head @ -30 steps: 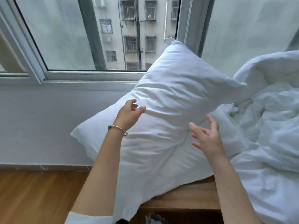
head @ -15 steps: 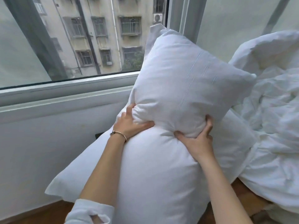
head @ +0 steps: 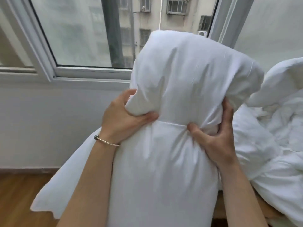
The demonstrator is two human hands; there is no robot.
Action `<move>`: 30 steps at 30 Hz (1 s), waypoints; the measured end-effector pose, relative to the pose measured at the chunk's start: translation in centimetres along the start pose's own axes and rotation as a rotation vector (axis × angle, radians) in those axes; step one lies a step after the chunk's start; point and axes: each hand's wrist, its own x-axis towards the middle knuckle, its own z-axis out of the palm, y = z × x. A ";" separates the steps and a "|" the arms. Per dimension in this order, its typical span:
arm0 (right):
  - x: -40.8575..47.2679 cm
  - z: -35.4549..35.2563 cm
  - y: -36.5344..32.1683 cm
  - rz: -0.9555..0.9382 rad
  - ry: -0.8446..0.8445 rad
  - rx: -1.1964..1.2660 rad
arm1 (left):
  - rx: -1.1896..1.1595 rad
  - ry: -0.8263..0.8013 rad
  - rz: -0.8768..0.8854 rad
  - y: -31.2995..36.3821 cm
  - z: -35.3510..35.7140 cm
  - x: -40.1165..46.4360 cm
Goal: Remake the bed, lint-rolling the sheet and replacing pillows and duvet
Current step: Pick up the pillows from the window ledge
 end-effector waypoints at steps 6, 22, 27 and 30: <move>-6.0 7.8 -3.4 -0.051 -0.334 0.105 | 0.145 0.335 -0.166 -0.4 -11.4 -11.8; -43.6 40.2 -16.4 0.066 -1.412 0.269 | 0.549 1.056 -0.843 -6.8 -43.0 -54.7; -57.5 46.7 -19.1 0.029 -1.656 0.237 | 0.546 1.253 -1.018 -8.4 -47.9 -68.0; -64.3 48.8 -19.3 0.030 -1.737 0.185 | 0.534 1.367 -1.106 -10.7 -48.5 -74.4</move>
